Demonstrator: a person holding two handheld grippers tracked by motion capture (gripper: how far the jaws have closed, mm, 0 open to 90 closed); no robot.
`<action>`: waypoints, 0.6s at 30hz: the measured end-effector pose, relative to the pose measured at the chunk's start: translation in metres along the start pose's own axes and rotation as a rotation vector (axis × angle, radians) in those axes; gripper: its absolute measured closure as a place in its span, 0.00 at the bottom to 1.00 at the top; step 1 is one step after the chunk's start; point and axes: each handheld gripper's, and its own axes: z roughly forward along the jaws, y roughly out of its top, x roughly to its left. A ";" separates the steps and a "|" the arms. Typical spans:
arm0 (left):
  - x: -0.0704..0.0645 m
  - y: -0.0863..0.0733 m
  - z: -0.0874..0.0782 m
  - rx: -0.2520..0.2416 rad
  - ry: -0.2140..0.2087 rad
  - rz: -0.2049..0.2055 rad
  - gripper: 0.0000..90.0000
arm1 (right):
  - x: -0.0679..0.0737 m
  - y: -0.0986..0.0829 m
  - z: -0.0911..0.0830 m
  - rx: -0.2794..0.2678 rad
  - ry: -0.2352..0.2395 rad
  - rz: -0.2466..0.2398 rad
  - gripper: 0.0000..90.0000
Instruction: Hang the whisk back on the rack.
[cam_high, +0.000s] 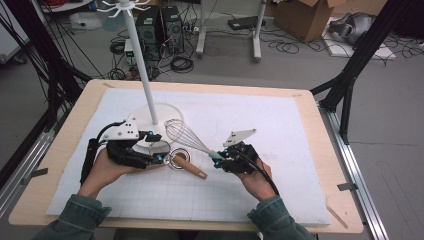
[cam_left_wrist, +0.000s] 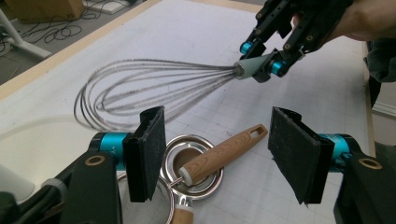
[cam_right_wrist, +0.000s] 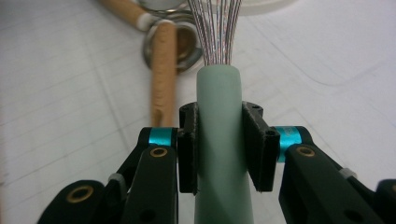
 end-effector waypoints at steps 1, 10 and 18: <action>0.000 0.000 -0.001 0.000 -0.001 -0.001 0.40 | 0.003 0.002 0.000 0.003 0.016 -0.012 0.77; -0.001 0.002 -0.010 -0.007 -0.008 0.013 0.40 | 0.018 0.016 0.013 0.022 0.143 -0.103 0.77; 0.000 0.000 -0.014 -0.010 -0.008 0.012 0.40 | 0.026 0.027 0.028 0.046 0.207 -0.170 0.77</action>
